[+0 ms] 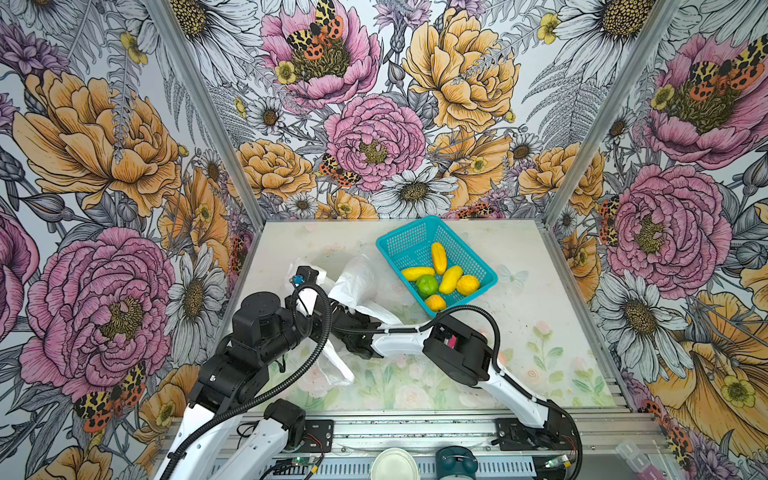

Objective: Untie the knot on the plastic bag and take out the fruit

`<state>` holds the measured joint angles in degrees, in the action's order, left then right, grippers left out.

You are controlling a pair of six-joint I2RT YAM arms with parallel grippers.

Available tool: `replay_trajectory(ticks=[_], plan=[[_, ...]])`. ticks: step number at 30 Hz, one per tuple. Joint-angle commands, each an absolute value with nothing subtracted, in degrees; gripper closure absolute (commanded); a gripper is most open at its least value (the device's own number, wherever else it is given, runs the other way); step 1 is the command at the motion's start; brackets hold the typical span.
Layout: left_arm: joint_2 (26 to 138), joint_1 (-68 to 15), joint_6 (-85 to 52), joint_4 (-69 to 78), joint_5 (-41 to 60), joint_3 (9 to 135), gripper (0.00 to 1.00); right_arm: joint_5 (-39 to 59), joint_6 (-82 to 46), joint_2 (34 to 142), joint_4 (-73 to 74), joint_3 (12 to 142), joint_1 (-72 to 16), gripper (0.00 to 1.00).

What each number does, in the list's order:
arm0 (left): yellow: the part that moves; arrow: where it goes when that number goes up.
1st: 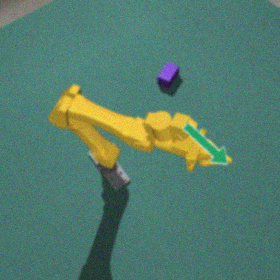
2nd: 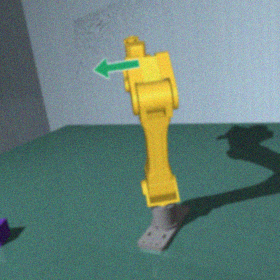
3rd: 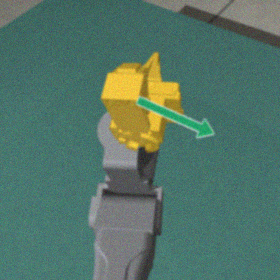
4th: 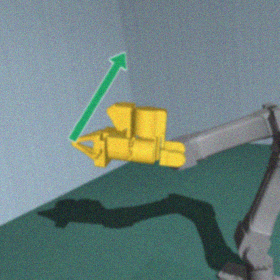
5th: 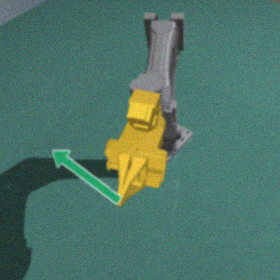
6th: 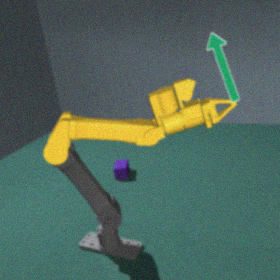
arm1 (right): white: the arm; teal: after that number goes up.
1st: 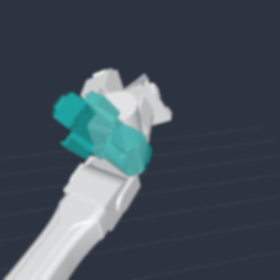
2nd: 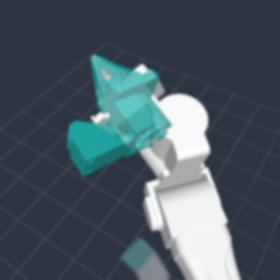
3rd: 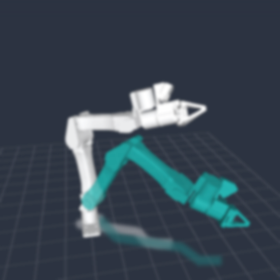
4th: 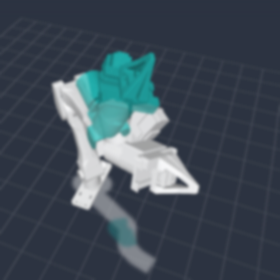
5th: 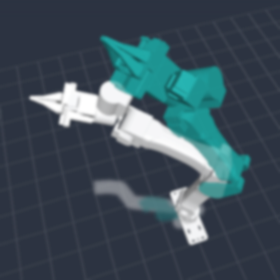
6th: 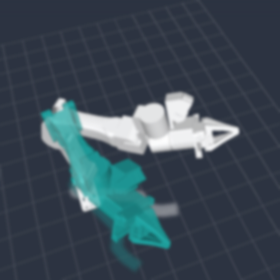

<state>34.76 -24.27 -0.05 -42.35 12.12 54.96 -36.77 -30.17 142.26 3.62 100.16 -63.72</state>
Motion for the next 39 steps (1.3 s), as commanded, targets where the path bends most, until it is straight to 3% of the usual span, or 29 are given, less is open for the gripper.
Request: replay_trajectory(ticks=[1,3,8,15,19,22,25,27,32,39], plan=[[34.9,-25.0,0.4,-40.2,12.9,54.4,1.00,-35.2,-30.1,143.3,4.8,100.4,-62.6,0.34],[35.2,-25.0,0.4,-40.2,11.5,54.0,1.00,-34.4,-30.1,142.1,5.2,98.9,-62.3,0.43],[37.3,-24.6,0.4,-41.8,5.3,53.9,1.00,-32.8,-28.2,135.7,10.6,90.7,-62.5,0.54],[40.1,-23.4,-0.1,-43.8,-2.5,53.8,1.00,-27.8,-21.9,125.0,27.9,73.4,-63.2,0.57],[40.2,-23.5,-0.2,-43.9,-2.7,53.7,1.00,-24.4,-20.7,124.0,31.4,71.4,-63.6,0.57],[39.8,-23.9,-0.3,-43.9,-2.8,53.6,1.00,-23.5,-21.3,126.4,28.7,74.6,-63.6,0.44],[39.9,-24.4,-0.2,-43.8,-2.0,53.6,1.00,-26.0,-22.2,129.5,23.6,79.6,-63.5,0.22],[39.9,-24.5,-0.3,-43.7,-1.2,53.7,1.00,-28.2,-22.8,131.6,17.9,84.6,-63.2,0.14],[40.2,-24.8,-0.3,-43.7,-0.7,53.6,1.00,-32.5,-22.4,137.1,9.8,94.9,-62.8,0.06],[40.4,-25.5,-0.1,-43.7,-0.3,53.6,1.00,-35.7,-24.2,145.5,-2.8,109.9,-61.6,0.05]])
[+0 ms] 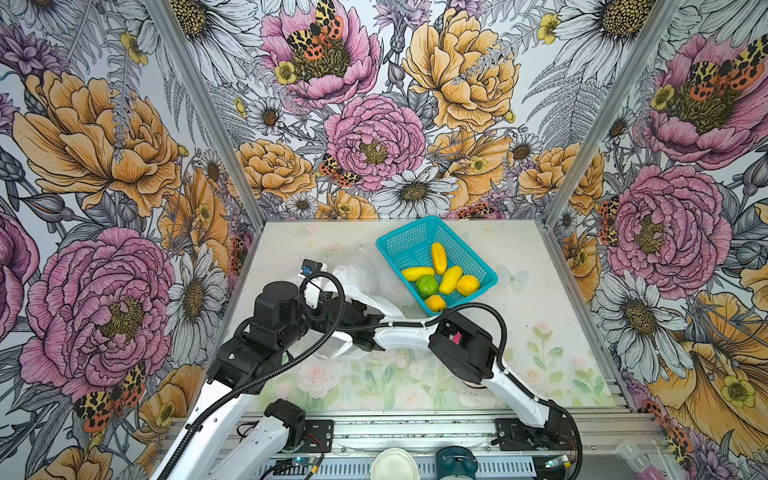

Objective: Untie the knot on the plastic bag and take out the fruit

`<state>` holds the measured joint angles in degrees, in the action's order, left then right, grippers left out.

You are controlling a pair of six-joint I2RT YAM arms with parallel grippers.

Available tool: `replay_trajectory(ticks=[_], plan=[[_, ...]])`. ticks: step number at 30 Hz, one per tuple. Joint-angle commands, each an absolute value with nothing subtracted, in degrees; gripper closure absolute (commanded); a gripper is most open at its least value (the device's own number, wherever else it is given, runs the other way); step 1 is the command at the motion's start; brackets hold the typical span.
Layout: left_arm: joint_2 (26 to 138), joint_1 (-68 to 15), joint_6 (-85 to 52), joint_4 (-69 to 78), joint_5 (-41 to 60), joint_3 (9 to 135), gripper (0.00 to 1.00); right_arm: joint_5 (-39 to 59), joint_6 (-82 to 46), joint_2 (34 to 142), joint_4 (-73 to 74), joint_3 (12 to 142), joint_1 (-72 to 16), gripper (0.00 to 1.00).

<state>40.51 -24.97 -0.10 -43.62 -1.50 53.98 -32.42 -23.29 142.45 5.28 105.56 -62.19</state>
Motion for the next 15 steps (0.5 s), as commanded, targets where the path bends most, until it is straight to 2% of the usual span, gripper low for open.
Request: replay_trajectory(ticks=[1,7,15], plan=[[40.4,-25.5,-0.2,-43.6,-0.2,53.6,1.00,-36.3,-23.9,146.2,-3.4,110.9,-61.5,0.05],[40.3,-25.4,-0.2,-43.7,-0.3,53.6,1.00,-38.0,-23.3,148.1,-3.7,113.0,-60.6,0.04],[40.4,-25.0,-0.1,-43.7,-0.3,53.7,1.00,-36.4,-21.7,146.2,-3.8,112.3,-60.3,0.36]])
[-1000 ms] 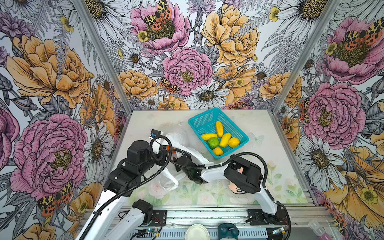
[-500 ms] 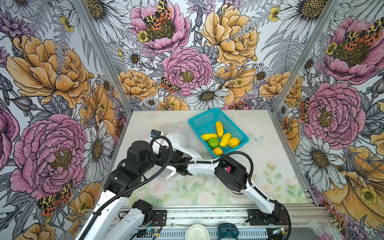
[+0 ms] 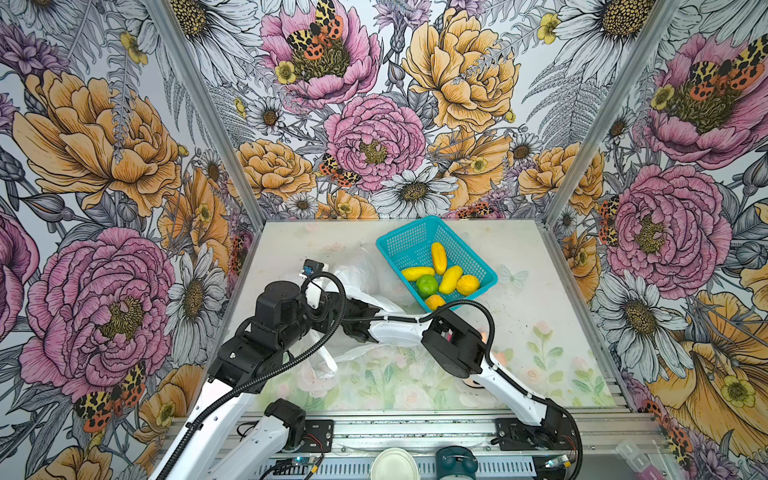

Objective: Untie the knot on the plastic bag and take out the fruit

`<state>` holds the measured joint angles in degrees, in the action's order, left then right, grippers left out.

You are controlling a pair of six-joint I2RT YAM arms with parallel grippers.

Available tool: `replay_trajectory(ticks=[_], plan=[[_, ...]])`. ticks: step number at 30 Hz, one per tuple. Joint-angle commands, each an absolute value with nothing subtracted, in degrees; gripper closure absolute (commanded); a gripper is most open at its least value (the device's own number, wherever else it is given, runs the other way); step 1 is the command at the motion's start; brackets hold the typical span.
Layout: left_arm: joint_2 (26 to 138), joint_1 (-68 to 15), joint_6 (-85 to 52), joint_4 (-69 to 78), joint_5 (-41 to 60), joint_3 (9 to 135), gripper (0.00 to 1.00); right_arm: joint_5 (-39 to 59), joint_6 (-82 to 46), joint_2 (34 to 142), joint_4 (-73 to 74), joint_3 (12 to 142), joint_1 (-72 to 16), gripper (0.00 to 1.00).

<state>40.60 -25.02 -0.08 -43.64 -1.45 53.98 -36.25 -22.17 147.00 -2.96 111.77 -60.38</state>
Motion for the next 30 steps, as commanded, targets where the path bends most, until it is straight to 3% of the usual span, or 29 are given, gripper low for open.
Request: replay_trajectory(ticks=[1,5,11,17,30], plan=[[40.5,-24.9,-0.2,-43.7,-0.5,53.6,1.00,-36.5,-21.9,145.4,-3.7,111.5,-60.4,0.39],[40.6,-24.4,-0.1,-43.7,-2.0,53.5,1.00,-35.7,-22.4,140.2,-1.9,105.6,-61.2,0.52],[40.8,-23.2,-0.3,-44.2,-5.2,53.4,1.00,-32.9,-20.4,127.0,14.3,86.4,-63.8,0.52],[40.6,-22.1,-0.6,-44.8,-9.3,53.4,1.00,-33.0,-18.2,120.3,28.1,74.6,-66.0,0.53],[41.0,-21.3,-1.1,-45.1,-11.3,53.1,1.00,-34.7,-16.2,103.8,35.8,61.1,-68.4,0.56]])
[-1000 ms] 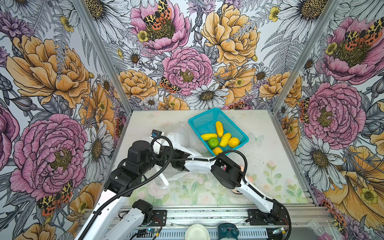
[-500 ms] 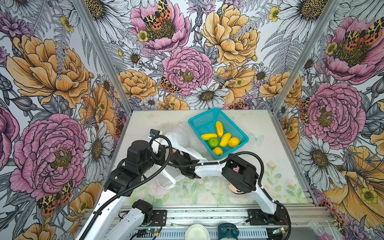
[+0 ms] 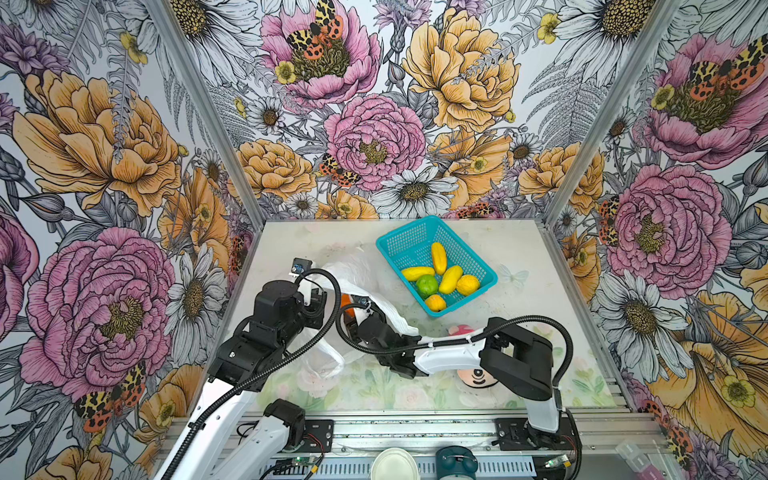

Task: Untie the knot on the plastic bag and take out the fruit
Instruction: 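Lift the orange fruit out of the bag toward the teal basket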

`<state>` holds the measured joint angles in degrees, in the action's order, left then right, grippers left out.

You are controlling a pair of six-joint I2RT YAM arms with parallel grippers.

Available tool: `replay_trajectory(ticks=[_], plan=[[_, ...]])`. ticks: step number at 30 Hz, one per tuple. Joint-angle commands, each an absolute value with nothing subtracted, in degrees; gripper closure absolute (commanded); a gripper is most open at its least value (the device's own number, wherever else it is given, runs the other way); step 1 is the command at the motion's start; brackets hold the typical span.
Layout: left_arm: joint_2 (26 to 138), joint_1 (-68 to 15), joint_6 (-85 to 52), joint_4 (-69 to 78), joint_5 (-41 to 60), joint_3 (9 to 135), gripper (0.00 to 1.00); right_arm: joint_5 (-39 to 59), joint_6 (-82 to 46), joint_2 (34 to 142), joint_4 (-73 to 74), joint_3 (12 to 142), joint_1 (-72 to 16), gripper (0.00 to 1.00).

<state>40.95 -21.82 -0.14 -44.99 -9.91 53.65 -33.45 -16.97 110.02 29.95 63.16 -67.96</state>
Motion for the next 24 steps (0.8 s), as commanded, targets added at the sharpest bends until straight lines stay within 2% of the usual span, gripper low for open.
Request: replay_trajectory(ticks=[1,15,18,21,24], plan=[[41.1,-21.2,-1.0,-45.1,-11.3,53.1,1.00,-35.0,-16.1,101.6,36.0,59.6,-68.3,0.56],[41.6,-21.1,-1.1,-45.2,-10.9,52.9,1.00,-35.5,-16.0,75.1,35.0,44.3,-65.6,0.56],[41.5,-21.0,-1.1,-45.2,-10.6,53.1,1.00,-31.7,-17.9,74.4,32.2,43.1,-62.8,0.56],[41.4,-20.6,-1.0,-45.2,-10.2,53.3,1.00,-33.0,-20.2,77.3,31.9,43.5,-62.6,0.57],[41.0,-20.6,-0.9,-45.3,-10.5,53.3,1.00,-28.1,-22.4,81.9,31.4,47.0,-63.5,0.60]])
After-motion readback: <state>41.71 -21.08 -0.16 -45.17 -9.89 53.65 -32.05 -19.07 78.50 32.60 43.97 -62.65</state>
